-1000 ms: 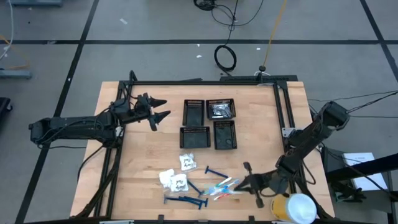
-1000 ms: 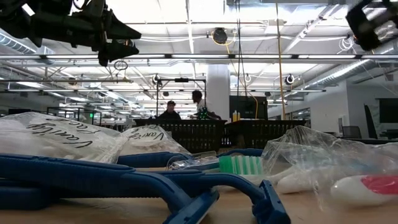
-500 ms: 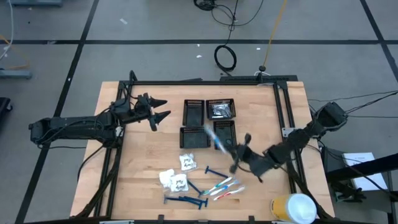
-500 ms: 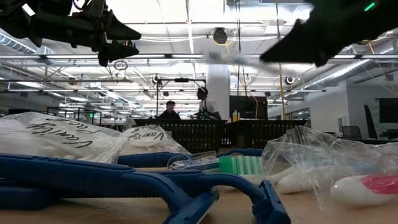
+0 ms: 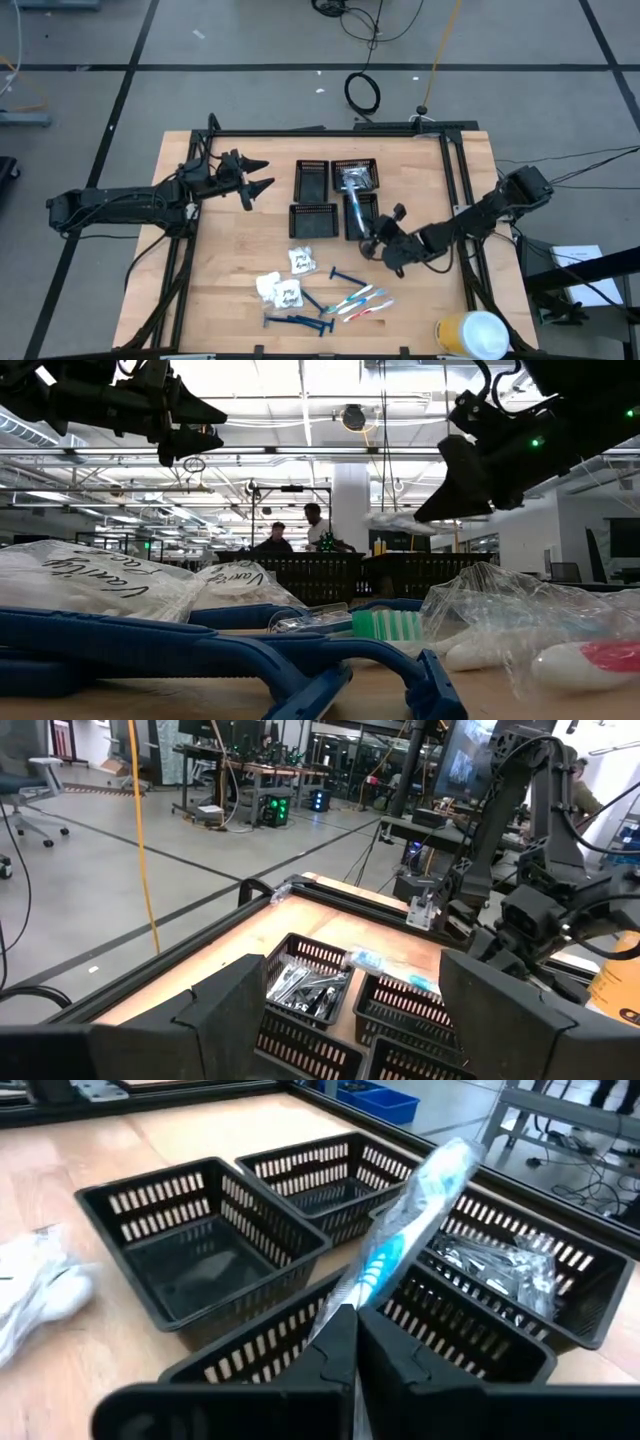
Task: Pick & Place Travel size toiletries
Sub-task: Put the blue toothbrush into the bottom right black bin
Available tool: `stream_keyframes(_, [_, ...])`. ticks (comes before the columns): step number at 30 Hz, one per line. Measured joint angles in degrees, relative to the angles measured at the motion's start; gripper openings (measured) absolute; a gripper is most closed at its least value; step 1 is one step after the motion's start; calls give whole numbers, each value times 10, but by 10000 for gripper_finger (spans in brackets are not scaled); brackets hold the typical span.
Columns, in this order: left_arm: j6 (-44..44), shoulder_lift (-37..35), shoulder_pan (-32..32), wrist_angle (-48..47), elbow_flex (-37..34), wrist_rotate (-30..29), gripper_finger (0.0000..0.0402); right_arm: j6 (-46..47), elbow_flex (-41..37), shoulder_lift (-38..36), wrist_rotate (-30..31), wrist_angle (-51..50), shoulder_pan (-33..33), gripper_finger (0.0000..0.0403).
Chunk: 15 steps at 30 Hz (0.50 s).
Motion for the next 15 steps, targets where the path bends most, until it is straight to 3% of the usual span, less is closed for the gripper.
stream_keyframes(9, [0,0,0,0,0,0,285,-3,0,0,-33,-43,-5,4])
stream_keyframes(15, [0,0,0,0,0,0,285,18,0,0,-90,-46,-26,40])
